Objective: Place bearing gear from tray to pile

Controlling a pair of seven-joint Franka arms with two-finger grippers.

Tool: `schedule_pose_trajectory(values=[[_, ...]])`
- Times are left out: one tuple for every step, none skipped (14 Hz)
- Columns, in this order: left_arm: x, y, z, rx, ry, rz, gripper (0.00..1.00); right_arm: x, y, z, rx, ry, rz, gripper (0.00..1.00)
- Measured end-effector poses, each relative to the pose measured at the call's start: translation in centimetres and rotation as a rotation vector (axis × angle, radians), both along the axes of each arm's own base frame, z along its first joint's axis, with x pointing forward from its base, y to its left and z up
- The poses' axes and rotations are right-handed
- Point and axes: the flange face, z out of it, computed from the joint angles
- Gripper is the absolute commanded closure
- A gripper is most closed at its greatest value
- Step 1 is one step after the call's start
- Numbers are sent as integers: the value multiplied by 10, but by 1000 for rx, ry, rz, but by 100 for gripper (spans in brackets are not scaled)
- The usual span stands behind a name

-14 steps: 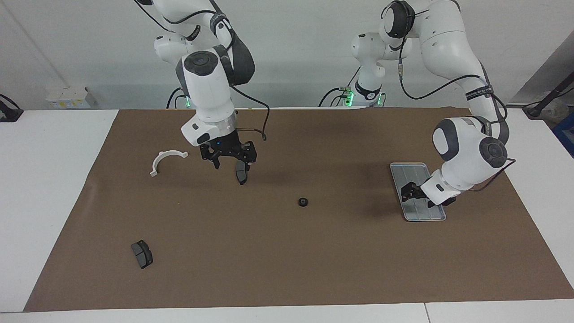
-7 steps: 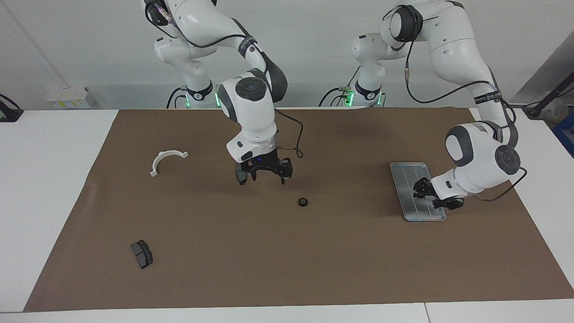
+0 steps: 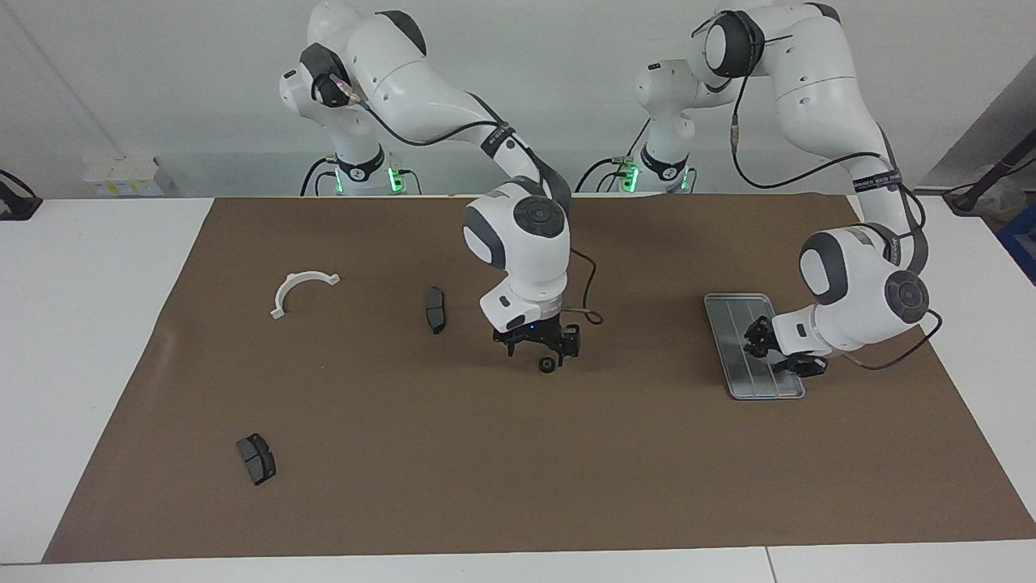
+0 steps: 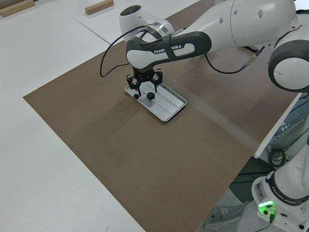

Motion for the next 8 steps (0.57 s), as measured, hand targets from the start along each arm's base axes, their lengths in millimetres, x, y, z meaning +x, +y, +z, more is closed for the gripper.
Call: schedule_pose_trajectory(values=[[-2, 0, 0, 8, 12, -12, 35, 1, 2, -6, 0, 3, 1, 0], [-3, 0, 0, 12, 22, -19, 36, 1, 4, -10, -2, 4, 4, 0], [-4, 0, -1, 14, 31, -23, 38, 0, 6, -13, -9, 2, 11, 0], [-5, 0, -1, 14, 36, -26, 41, -1, 8, -16, -20, -2, 20, 3], [-5, 0, -1, 14, 39, -28, 43, -2, 10, -18, -25, -4, 27, 7], [-5, 0, -1, 14, 42, -30, 47, -3, 12, -20, -24, -8, 31, 9], [-6, 0, -1, 14, 45, -30, 50, -3, 13, -23, -22, -10, 32, 10], [-6, 0, -1, 13, 47, -31, 54, -3, 13, -25, -23, -8, 33, 12]])
